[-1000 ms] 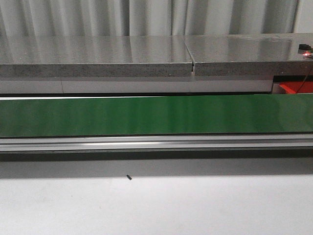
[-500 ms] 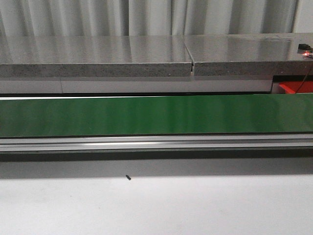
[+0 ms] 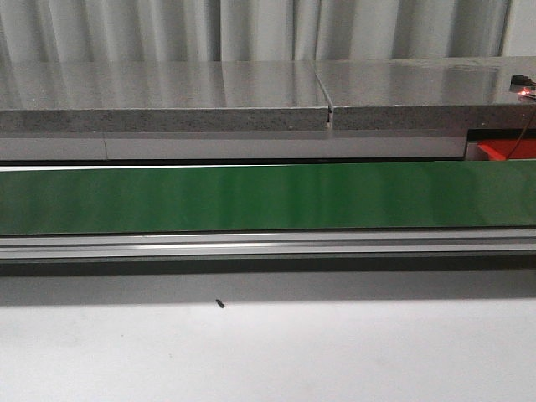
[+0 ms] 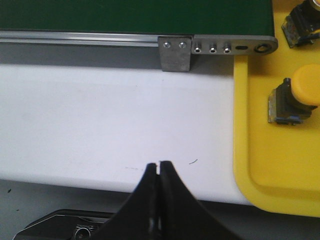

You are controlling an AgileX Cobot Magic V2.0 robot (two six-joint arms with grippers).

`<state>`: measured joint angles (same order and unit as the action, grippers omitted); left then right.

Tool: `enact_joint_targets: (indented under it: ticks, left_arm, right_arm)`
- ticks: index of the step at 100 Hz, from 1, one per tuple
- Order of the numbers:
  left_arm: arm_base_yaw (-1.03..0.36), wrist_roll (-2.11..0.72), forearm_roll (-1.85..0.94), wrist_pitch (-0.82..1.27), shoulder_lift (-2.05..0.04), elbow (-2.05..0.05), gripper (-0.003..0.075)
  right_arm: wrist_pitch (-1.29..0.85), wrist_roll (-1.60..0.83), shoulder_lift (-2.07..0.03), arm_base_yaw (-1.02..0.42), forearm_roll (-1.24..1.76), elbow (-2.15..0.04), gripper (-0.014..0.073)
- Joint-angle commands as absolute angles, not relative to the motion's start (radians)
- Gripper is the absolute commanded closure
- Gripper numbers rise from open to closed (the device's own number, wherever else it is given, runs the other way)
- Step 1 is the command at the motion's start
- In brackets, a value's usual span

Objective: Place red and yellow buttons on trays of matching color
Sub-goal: 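Lower the yellow button onto the green belt and open the left gripper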

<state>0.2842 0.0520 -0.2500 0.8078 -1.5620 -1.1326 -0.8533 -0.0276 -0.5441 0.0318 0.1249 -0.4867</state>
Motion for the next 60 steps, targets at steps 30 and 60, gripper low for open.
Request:
enact_joint_targets:
  ticks: [30, 60]
  left_arm:
    - [0.290, 0.075, -0.306, 0.761, -1.432, -1.225, 0.0133]
    - [0.434, 0.185, -0.306, 0.885, -1.529, -1.341, 0.0135]
  right_arm:
    - [-0.808, -0.036, -0.545, 0.031, 0.124, -0.522, 0.0685]
    - [-0.808, -0.036, -0.545, 0.031, 0.124, -0.522, 0.0685]
